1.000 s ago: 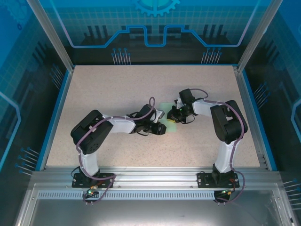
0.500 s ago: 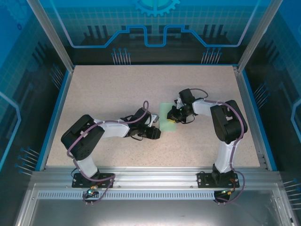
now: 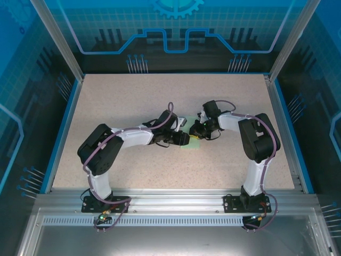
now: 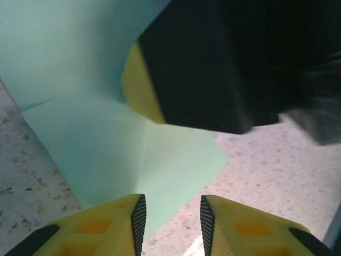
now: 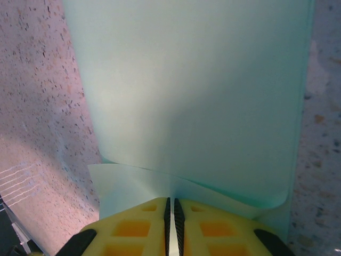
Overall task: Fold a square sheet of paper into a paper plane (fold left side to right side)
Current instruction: Fold the triangle a second time at the center of the table.
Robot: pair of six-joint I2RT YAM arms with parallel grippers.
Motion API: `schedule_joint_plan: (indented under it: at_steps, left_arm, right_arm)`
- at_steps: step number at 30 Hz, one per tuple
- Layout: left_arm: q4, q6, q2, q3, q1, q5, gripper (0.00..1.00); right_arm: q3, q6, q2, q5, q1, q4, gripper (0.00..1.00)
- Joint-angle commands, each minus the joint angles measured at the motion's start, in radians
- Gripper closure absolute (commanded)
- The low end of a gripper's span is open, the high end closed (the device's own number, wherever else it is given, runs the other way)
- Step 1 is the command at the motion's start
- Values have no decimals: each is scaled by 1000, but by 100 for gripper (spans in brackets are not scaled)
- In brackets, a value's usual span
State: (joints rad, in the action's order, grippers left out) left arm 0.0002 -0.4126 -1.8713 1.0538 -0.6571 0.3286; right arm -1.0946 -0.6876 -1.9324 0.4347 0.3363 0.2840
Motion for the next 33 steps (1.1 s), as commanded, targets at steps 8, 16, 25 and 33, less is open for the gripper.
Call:
schedule_joint_plan:
  at_steps: [8, 16, 25, 33]
  left_arm:
    - [-80, 37, -74, 12, 3, 11, 65]
    - [-133, 56, -95, 11, -27, -59, 66]
    - [-181, 61, -101, 18, -46, -146, 71]
    - [-207, 64, -117, 28, -65, -183, 72]
  right_arm:
    - [-15, 28, -7, -3, 6, 47, 85]
    - [3, 76, 95, 22, 10, 84, 91]
    - [29, 51, 63, 66, 55, 49, 93]
    - [3, 39, 2, 66, 76, 37, 93]
